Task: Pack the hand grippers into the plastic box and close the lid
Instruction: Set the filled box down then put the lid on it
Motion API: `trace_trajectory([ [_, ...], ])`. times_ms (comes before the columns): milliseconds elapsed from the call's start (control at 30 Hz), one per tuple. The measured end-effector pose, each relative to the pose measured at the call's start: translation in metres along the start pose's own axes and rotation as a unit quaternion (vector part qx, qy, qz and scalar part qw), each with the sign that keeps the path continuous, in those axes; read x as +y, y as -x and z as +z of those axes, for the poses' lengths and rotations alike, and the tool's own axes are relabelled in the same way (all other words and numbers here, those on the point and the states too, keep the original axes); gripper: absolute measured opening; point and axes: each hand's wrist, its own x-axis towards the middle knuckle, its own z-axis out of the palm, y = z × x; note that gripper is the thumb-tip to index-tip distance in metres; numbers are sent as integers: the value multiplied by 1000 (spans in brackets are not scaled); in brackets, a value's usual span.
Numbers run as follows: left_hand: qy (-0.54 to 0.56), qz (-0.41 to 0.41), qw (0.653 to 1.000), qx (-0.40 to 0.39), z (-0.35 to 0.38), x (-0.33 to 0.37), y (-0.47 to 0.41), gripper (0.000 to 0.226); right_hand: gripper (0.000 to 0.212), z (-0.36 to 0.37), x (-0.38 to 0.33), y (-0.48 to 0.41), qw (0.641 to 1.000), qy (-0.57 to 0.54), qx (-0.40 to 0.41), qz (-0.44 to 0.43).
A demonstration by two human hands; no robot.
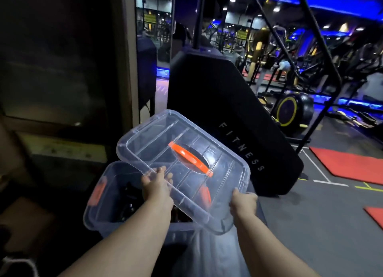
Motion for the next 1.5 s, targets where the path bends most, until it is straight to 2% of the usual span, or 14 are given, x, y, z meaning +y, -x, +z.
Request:
trace_trajectory([
  [233,-55,-35,997,34,-53,21,-46,45,29,37,7,7,992,89,-28,-82],
  [333,-126,-55,988,69,-83,41,-70,28,29,49,8,5,986,120,-53,-104],
  [367,-152,-45,982,102,-95,47,-79,33,33,53,8,4,983,136,-60,-112],
  [433,-227,-11,954,194,-118,57,-97,58,40,62,9,2,976,166,-75,-120],
  [500,-278,22,927,250,-134,63,-104,56,43,72,11,1,971,180,-91,-126],
  [633,-383,31,884,267,-153,66,-110,43,43,90,15,-4,964,204,-99,-136],
  [700,-443,9,852,279,-162,65,-115,54,45,94,16,-10,960,222,-99,-141],
  [767,-482,-11,830,281,-169,61,-121,67,47,95,17,-18,954,242,-98,-148],
  [833,-461,-7,844,273,-170,54,-126,69,49,97,18,-24,945,273,-92,-154],
  [967,-440,29,863,246,-172,42,-134,53,40,101,17,-29,920,348,-51,-172],
  [1100,-497,57,840,209,-180,38,-140,44,41,106,23,-33,907,367,-65,-196],
  [1200,-516,67,829,205,-185,34,-143,44,49,110,28,-35,918,338,-86,-189],
  [1400,-569,58,799,185,-192,31,-143,47,43,110,41,-38,926,319,-106,-172],
  [1500,-595,58,781,182,-187,41,-155,59,42,114,40,-39,933,301,-115,-157],
])
